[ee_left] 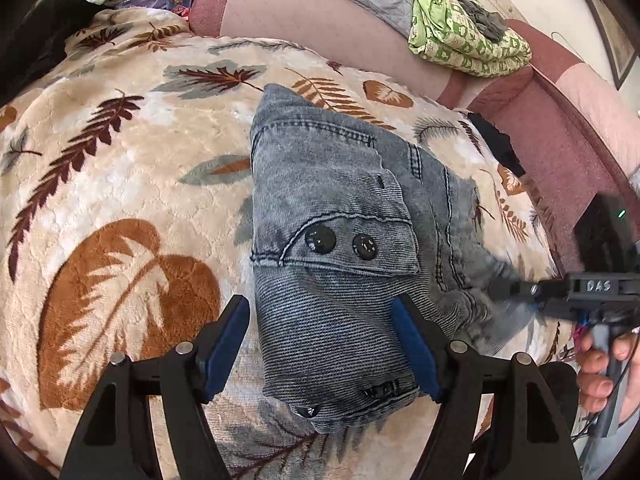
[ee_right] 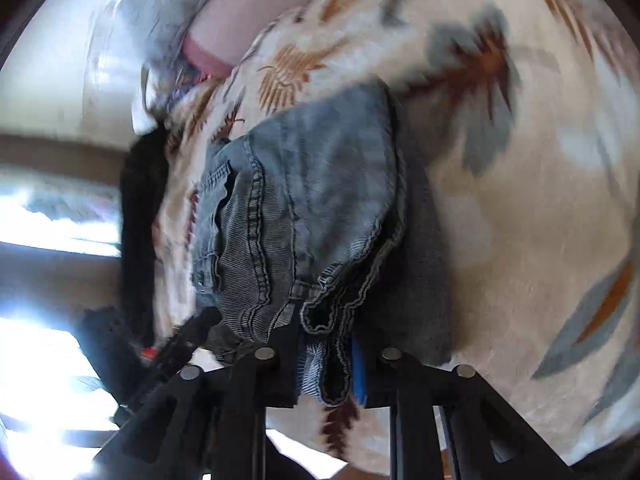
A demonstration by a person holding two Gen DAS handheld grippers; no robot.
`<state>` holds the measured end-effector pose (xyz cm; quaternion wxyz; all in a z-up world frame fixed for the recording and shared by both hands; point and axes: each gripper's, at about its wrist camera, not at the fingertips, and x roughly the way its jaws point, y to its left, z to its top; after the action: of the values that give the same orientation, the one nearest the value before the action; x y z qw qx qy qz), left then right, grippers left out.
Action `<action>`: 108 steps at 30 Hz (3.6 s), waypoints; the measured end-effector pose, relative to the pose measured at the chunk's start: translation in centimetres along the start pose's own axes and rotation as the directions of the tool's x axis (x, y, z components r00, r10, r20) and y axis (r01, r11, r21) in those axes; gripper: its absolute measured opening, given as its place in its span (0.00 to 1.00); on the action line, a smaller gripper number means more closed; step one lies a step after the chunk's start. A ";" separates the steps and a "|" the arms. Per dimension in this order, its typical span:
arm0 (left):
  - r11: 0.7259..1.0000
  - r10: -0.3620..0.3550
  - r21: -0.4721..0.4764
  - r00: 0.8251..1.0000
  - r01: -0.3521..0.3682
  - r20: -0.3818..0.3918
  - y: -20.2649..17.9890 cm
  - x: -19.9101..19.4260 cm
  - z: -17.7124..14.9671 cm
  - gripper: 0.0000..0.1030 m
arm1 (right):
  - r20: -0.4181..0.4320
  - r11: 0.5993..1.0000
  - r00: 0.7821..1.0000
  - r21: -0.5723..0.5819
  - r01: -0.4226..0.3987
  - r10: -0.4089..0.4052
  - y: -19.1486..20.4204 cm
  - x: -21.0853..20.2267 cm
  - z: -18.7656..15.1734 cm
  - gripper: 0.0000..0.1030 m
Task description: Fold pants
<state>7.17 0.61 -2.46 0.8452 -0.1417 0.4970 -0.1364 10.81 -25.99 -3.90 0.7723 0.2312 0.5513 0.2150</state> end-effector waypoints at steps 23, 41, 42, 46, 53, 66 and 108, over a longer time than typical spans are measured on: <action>0.999 -0.035 -0.014 0.999 0.035 -0.009 0.1 0.9 -0.6 0.85 | 0.093 0.895 0.946 0.307 -0.325 0.311 -4.4 -1.2 -5.0 0.64; 0.999 0.036 -0.015 0.999 -0.036 0.032 -0.3 0.4 -1.3 0.92 | 0.167 0.859 0.962 0.436 -0.270 0.217 -4.9 0.9 -3.7 0.63; 0.999 0.045 -0.013 0.998 -0.045 0.035 -0.4 0.4 -1.2 0.92 | 0.168 0.860 0.962 0.434 -0.270 0.217 -5.2 0.7 -3.8 0.63; 0.997 0.077 -0.006 0.996 -0.077 0.045 -0.8 0.2 -1.2 0.92 | 0.176 0.893 0.971 0.394 -0.218 0.160 -4.6 0.8 -3.1 0.19; 0.995 0.101 0.006 0.993 -0.101 0.053 -0.9 0.1 -1.1 0.92 | 0.263 0.972 0.962 0.197 -0.129 0.074 0.0 -3.3 -3.5 0.10; 0.970 0.214 0.105 0.975 -0.219 0.061 -2.5 0.1 -0.5 0.92 | 0.265 0.936 0.953 0.277 -0.219 0.144 -3.1 -3.3 -5.9 0.66; 0.981 -0.143 -0.149 0.984 0.127 -0.107 3.5 3.2 4.0 0.95 | 0.013 0.993 0.998 0.102 -0.059 0.058 -5.4 1.9 2.2 0.45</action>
<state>12.49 3.08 -4.47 0.7911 -0.2264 0.5435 -0.1660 13.88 -29.43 -7.92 0.7557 0.2875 0.5505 0.2078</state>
